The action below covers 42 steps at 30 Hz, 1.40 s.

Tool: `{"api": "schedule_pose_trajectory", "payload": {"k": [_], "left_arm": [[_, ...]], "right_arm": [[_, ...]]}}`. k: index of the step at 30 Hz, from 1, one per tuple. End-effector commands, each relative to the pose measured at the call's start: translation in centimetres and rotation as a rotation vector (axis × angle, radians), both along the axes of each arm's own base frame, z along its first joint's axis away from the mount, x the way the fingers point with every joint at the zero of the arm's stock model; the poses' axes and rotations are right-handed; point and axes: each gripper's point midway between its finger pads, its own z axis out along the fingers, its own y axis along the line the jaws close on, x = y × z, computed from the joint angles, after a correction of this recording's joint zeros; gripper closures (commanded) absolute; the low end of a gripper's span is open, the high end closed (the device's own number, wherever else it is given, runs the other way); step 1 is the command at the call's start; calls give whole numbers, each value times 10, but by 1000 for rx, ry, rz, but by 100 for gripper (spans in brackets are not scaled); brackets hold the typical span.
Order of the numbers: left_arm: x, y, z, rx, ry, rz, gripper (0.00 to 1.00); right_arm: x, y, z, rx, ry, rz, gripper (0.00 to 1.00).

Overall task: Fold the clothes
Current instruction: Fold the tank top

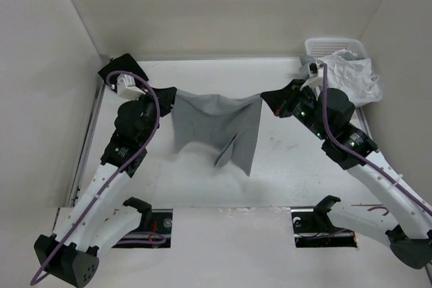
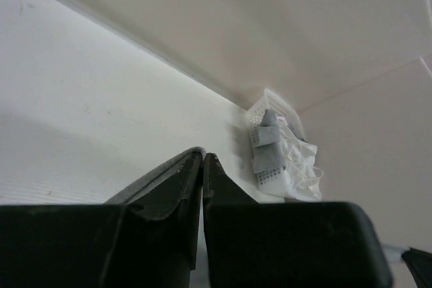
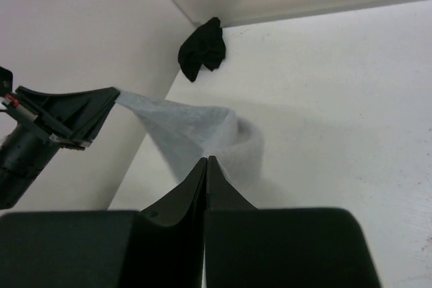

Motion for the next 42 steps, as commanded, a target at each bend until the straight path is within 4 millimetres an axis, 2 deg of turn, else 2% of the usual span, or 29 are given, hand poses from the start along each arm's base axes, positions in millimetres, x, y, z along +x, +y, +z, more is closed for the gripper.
{"api": "schedule_pose_trajectory", "payload": {"k": [1, 2, 4, 6, 8, 9, 10, 11, 13, 16, 18, 21, 24, 26, 28, 30, 32, 35, 37, 39, 40, 41, 42], "left_arm": [[-13, 5, 50, -10, -132, 34, 100], [-23, -4, 57, -46, -144, -14, 100], [-47, -13, 88, -79, -228, -62, 100], [-52, 2, 99, -22, -269, 11, 100], [-34, 15, 82, 50, -232, 109, 100], [-22, 14, 70, 57, -189, 115, 100], [-19, 4, 62, 36, -163, 67, 100], [-23, -6, 62, 2, -161, 14, 100], [-42, -9, 72, -43, -199, -18, 100], [-79, 10, 93, -54, -259, 3, 100], [-97, 20, 96, -52, -260, 7, 100], [-112, 31, 86, -35, -235, 22, 100], [-109, 32, 56, -8, -161, 34, 100], [-103, 28, 30, 7, -99, 37, 100], [-91, 24, 3, 36, -36, 51, 100], [-74, 20, -24, 71, 31, 73, 100], [-52, 15, -49, 96, 84, 91, 100], [-4, 13, -80, 91, 142, 121, 100], [29, 19, -98, 61, 181, 138, 100], [74, 28, -118, 36, 220, 163, 100], [89, 32, -124, 25, 234, 172, 100], [111, 39, -129, 8, 248, 184, 100], [123, 44, -131, -3, 255, 193, 100]], "right_arm": [[-13, -5, 70, 111, -151, 8, 100], [-10, -5, 71, 101, -147, -5, 100], [-16, -2, 71, 90, -137, 17, 100], [-40, 7, 82, 116, -181, 81, 100], [-46, 10, 86, 124, -205, 88, 100], [-37, 6, 84, 111, -196, 53, 100], [-28, 1, 78, 92, -166, 28, 100], [-27, -4, 76, 82, -153, 18, 100], [-50, -4, 79, 98, -169, 58, 100], [-85, -19, 80, 125, -189, 70, 100], [-104, -30, 85, 152, -197, 76, 100], [-121, -35, 80, 168, -180, 97, 100], [-121, -24, 56, 137, -138, 109, 100], [-110, -10, 27, 82, -89, 95, 100], [-87, 1, -5, 35, -36, 66, 100], [-57, 13, -38, 24, 23, 72, 100], [-15, 16, -72, 36, 84, 63, 99], [54, 12, -120, 56, 189, 42, 99], [101, 7, -144, 62, 242, 16, 99], [144, 1, -163, 64, 297, -3, 100], [160, 0, -166, 65, 308, -9, 100], [183, -6, -173, 72, 332, -24, 100], [196, -8, -176, 77, 342, -33, 100]]}}
